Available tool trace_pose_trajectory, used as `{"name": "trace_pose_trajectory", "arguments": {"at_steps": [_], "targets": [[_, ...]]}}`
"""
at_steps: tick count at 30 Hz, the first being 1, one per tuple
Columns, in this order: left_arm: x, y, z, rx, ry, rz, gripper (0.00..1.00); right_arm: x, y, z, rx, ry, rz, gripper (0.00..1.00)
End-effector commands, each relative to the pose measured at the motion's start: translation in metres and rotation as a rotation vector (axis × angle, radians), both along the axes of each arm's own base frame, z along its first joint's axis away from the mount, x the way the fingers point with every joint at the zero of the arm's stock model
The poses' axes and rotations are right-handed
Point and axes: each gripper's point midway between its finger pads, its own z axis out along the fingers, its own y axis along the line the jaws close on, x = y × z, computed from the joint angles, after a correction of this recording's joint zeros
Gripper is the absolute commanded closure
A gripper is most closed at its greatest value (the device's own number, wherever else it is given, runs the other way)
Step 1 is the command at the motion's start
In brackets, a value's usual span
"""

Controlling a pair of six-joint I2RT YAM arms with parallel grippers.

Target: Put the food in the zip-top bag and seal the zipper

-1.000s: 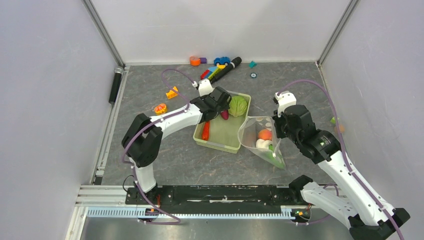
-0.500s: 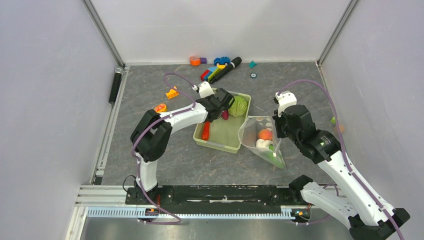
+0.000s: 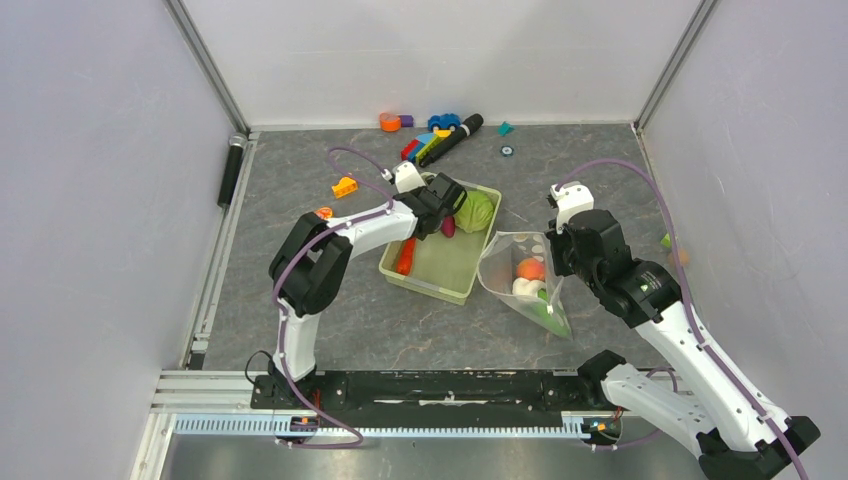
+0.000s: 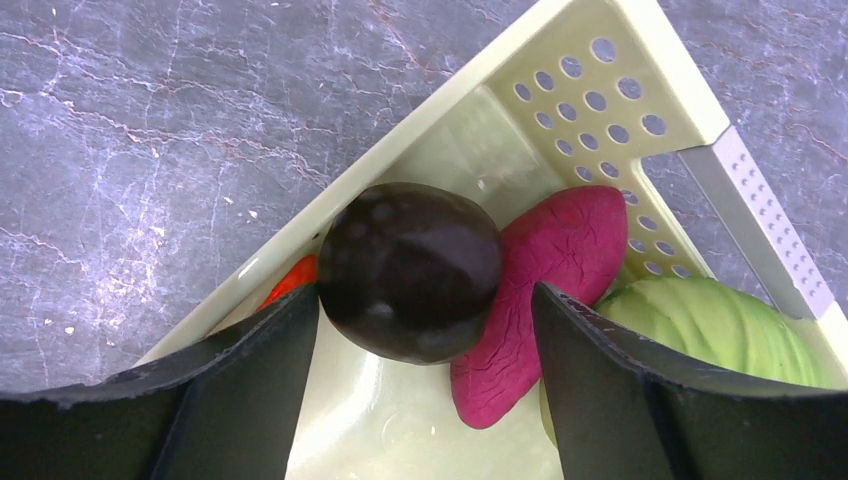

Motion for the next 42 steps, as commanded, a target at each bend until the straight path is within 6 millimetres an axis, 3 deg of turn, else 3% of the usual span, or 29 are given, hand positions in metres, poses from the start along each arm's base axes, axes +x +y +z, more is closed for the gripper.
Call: {"name": "trace_pose_trajectory", "arguments": {"at_steps": [1, 12, 18, 29, 38, 42], "targets": [[0.013, -0.002, 0.005, -0.026, -0.038, 0.043, 0.2, 0.005, -0.004, 0.005, -0.011, -0.033, -0.013, 0.89], [0.01, -0.002, 0.002, -0.026, -0.026, 0.035, 0.47, 0.004, -0.004, 0.005, -0.01, -0.035, -0.014, 0.89], [0.006, -0.005, 0.019, -0.039, -0.036, -0.02, 0.58, 0.004, -0.004, 0.006, -0.008, -0.038, -0.013, 0.89], [-0.022, -0.018, 0.085, -0.144, -0.2, -0.267, 0.65, 0.004, -0.006, 0.007, -0.01, -0.044, -0.022, 0.89], [-0.064, -0.047, 0.142, -0.238, -0.32, -0.644, 0.68, 0.005, -0.003, 0.005, -0.009, -0.033, -0.013, 0.89], [-0.092, -0.054, 0.182, -0.3, -0.459, -0.82, 0.67, 0.006, -0.001, 0.004, -0.01, -0.025, -0.008, 0.89]]}}
